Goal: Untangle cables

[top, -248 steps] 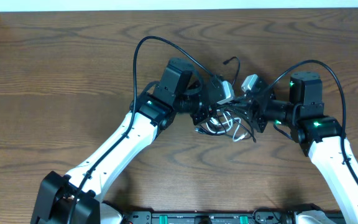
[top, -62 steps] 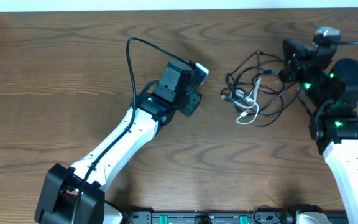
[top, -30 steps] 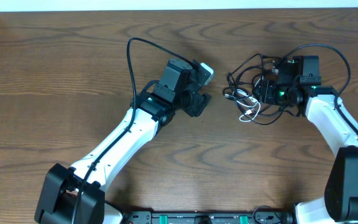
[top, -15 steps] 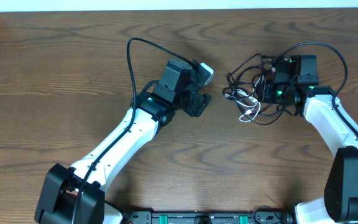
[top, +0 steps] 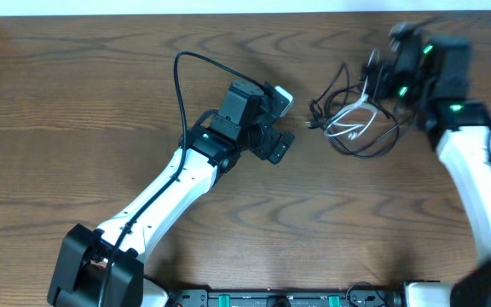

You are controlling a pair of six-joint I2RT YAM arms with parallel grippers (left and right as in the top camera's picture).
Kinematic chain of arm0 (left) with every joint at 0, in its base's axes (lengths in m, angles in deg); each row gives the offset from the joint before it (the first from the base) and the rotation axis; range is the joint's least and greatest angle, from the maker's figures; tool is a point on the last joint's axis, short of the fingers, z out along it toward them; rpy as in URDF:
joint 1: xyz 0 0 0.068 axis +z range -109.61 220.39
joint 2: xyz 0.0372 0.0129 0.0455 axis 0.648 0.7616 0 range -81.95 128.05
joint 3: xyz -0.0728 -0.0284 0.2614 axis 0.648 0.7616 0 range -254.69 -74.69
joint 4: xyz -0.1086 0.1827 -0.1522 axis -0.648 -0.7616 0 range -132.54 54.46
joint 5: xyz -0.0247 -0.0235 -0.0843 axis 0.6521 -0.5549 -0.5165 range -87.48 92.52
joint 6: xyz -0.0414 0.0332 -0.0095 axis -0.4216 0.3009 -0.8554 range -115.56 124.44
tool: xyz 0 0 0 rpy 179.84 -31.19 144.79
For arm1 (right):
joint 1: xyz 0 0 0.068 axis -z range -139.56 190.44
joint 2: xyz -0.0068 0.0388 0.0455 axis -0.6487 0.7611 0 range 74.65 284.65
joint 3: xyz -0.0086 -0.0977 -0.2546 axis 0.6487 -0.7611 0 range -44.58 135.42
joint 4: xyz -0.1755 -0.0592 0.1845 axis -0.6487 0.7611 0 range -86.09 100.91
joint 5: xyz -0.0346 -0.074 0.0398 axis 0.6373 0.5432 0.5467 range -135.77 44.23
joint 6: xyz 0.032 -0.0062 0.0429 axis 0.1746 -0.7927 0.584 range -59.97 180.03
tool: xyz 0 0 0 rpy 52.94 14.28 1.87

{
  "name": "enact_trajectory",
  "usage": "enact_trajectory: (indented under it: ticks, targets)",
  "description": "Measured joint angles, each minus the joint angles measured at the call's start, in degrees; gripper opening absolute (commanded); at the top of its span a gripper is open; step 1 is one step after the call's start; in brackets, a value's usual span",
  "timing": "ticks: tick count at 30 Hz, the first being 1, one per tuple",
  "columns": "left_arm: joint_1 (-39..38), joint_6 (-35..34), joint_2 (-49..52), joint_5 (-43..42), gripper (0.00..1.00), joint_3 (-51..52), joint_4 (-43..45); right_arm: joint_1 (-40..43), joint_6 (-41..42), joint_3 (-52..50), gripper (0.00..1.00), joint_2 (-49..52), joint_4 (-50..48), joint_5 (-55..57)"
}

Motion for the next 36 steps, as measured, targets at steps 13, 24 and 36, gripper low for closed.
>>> enact_trajectory:
  ticks: [13,24,36]
  targets:
    - [0.0,0.0,0.0,0.0,0.96,0.0,0.0,0.0,2.9,26.8,0.01,-4.1,-0.8,-1.0]
    - [0.0,0.0,0.0,0.0,0.96,0.0,0.0,-2.8,-1.7,27.3,0.01,2.5,16.5,-1.4]
    - [0.0,0.0,0.0,-2.3,0.96,0.0,2.9,-2.6,2.6,27.2,0.01,0.0,1.6,-3.4]
